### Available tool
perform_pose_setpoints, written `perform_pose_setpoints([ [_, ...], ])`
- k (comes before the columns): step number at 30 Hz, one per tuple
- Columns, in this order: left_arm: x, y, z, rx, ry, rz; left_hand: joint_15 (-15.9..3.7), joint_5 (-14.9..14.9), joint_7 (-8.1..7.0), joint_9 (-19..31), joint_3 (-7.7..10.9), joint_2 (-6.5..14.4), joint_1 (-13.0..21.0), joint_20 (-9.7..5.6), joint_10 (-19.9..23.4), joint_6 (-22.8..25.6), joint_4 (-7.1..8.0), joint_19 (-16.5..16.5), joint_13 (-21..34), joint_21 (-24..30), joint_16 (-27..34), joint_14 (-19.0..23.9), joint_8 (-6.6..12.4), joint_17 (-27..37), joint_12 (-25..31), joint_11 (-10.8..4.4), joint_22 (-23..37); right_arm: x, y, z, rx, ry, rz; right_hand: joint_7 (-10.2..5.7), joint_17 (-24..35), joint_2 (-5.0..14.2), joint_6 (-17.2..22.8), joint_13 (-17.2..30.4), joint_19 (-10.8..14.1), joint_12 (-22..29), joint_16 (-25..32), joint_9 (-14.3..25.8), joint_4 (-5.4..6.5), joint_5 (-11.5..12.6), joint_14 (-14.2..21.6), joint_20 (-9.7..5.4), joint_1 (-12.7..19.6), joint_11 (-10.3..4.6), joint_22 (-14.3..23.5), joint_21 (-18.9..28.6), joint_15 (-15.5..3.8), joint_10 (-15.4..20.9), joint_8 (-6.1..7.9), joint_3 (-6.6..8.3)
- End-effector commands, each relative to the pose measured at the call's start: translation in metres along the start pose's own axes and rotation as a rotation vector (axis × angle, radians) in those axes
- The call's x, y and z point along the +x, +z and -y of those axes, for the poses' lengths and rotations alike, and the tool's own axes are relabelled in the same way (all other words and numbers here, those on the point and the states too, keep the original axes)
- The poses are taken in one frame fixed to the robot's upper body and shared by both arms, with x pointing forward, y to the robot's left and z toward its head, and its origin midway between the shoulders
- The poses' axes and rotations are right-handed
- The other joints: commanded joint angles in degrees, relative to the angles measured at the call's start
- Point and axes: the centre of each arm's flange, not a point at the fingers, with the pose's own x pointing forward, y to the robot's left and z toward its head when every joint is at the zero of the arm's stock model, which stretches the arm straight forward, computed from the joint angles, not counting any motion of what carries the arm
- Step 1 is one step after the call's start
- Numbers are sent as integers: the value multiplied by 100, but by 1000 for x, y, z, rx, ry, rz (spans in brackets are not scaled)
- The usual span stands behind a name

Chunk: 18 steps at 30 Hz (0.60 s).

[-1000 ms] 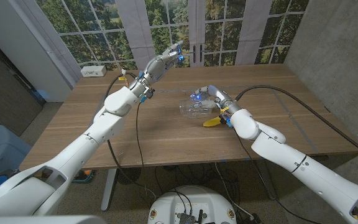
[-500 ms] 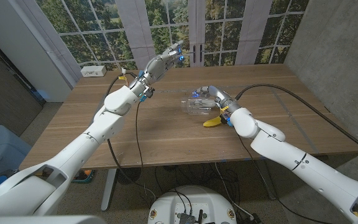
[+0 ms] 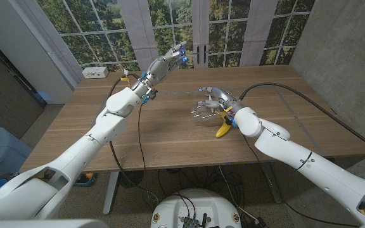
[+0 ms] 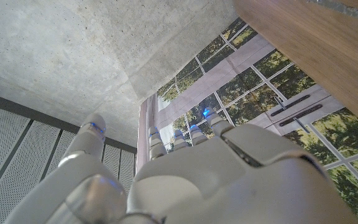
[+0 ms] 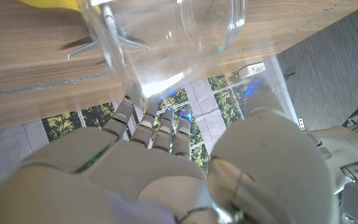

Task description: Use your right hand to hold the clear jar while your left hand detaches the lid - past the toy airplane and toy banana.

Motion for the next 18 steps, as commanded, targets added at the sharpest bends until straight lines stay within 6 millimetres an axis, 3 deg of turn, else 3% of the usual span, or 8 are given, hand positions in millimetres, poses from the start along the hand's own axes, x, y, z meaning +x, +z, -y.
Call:
perform_pose_setpoints([
  [1,0,-2,-4,-6,5,1,-42,-4,-21,-3,-10,35,4,-1,-67,-26,-33,-67,9,33,24,-65,25,9,21,-1,1,1,-6,7,113,-16,77,6,-80,94,-173,-113,-98,39,11,-8,151,49,-253,2,-305,52,5,-150,63,-170,-19,-100],
  [6,-2,-4,-6,-12,11,0,-47,-4,-23,-4,-14,45,-4,0,-110,-55,-26,-83,8,34,18,-98,16,9,11,-24,3,-2,-10,11,179,-85,152,-91,-213,209,-346,-263,-165,43,20,-27,276,15,-441,-71,-580,58,4,-318,30,-330,-25,-190],
  [10,-2,-5,-7,-18,15,-5,-75,-2,-7,-5,-21,61,-17,-7,-159,-175,-18,-108,8,34,14,-136,-23,9,5,-15,5,-3,-13,14,221,-124,196,-214,-320,234,-548,-367,-165,34,23,-45,306,-16,-513,-122,-695,14,2,-409,39,-465,-54,-243],
  [14,-3,-7,-9,-25,20,-11,-130,2,118,-9,-45,77,-54,-42,-233,-422,-5,-145,6,38,13,-206,-61,8,3,-20,7,-2,-15,16,257,-144,224,-193,-452,240,-633,-484,-229,41,3,-64,356,-56,-647,-260,-863,-46,0,-534,-42,-564,-35,-321],
  [18,-4,-10,-10,-35,29,-18,-181,6,266,-12,-69,96,-92,-70,-287,-598,7,-181,5,39,8,-275,-55,6,4,-3,8,-3,-19,18,298,-160,242,-76,-608,223,-778,-603,-263,53,-4,-81,403,-82,-727,-384,-1031,-88,-3,-649,-125,-618,-46,-406],
])
